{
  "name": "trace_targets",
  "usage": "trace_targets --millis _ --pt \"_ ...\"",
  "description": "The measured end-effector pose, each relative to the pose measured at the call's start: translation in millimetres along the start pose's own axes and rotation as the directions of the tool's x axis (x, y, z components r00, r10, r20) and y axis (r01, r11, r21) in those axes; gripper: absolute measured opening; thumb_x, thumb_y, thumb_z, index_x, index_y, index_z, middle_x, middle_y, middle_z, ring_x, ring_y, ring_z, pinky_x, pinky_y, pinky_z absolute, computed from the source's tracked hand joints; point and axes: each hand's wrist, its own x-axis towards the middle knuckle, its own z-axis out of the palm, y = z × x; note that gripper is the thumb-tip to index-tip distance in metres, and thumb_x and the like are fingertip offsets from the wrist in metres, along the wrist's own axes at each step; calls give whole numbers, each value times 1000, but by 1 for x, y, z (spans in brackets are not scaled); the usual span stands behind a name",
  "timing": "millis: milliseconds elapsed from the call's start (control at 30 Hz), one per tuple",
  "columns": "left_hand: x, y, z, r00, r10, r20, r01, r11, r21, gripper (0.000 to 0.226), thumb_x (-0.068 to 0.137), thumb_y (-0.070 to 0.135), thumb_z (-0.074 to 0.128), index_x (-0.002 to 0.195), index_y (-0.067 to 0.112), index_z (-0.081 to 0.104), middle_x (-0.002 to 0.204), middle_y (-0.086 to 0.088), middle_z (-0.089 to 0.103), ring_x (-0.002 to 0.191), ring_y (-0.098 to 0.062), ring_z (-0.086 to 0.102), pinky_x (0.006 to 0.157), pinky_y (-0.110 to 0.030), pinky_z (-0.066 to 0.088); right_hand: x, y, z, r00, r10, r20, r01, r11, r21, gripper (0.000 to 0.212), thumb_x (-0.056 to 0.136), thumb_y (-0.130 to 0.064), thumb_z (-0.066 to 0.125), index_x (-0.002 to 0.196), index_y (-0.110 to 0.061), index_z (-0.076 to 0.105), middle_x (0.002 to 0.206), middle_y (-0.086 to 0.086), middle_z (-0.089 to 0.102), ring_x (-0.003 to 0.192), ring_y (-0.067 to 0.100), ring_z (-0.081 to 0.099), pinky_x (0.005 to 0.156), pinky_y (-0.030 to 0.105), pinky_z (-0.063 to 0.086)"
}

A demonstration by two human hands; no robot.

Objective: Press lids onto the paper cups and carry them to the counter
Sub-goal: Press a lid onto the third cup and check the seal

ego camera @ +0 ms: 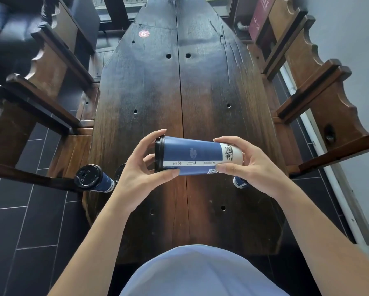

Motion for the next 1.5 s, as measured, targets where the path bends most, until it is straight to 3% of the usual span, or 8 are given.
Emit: trace_targets --millis 500,633,800,967,1067,1167,1267,1500 --pt "6 -7 1 1000 -20 16 21 999 -31 91 68 35 88 148 46 46 133 -1 60 124 -29 62 99 -58 58 0 1 1 997 75 -5 -76 997 -14 51 76 -39 74 125 -40 59 108 -19 61 113 6 62 75 24 60" --pt "9 -5 4 998 -35 -48 27 990 -141 97 68 32 88 149 50 39 138 -2 59 126 -31 63 105 -62 52 3 -1 2 997 72 -31 -72 997 18 49 78 -38 72 125 -39 58 116 -7 60 114 6 62 76 24 60" --pt "16 -2 12 978 -176 -114 115 906 -408 112 53 58 97 148 36 41 136 -15 61 127 -32 65 104 -52 56 7 -2 10 994 74 -76 -70 996 56 51 76 -37 73 124 -36 55 117 -7 60 113 3 61 73 22 59" --pt "26 0 21 952 -278 -126 169 825 -539 117 48 59 98 146 24 46 122 -3 73 122 -29 69 99 -46 59 12 13 24 995 80 -55 -80 997 6 63 76 -32 84 129 -40 51 120 -13 60 115 6 62 79 25 60" --pt "30 4 23 957 -281 -78 198 822 -533 90 64 55 93 135 16 53 124 -7 68 116 -27 70 91 -43 62 15 20 36 994 88 -59 -92 993 -69 64 76 -32 87 123 -52 48 116 -25 58 113 -4 58 76 14 56" --pt "35 3 24 951 -305 -52 236 825 -513 57 84 49 73 129 18 54 124 -8 67 109 -24 71 87 -39 62 17 24 45 993 102 -55 -107 988 -109 68 74 -34 89 120 -54 44 121 -22 56 110 -10 56 77 11 55" --pt "38 3 24 945 -325 -25 268 817 -511 75 81 57 69 138 11 52 132 -12 64 115 -28 69 94 -40 60 17 26 48 993 107 -45 -112 986 -120 68 72 -36 91 118 -56 44 119 -23 56 108 -7 58 78 12 56" --pt "36 1 22 946 -324 -21 281 850 -445 67 87 49 63 142 14 51 130 -7 66 112 -25 69 96 -43 59 21 25 50 990 134 40 -125 978 -166 62 77 -42 86 122 -52 43 121 -26 56 107 -11 57 76 9 53"
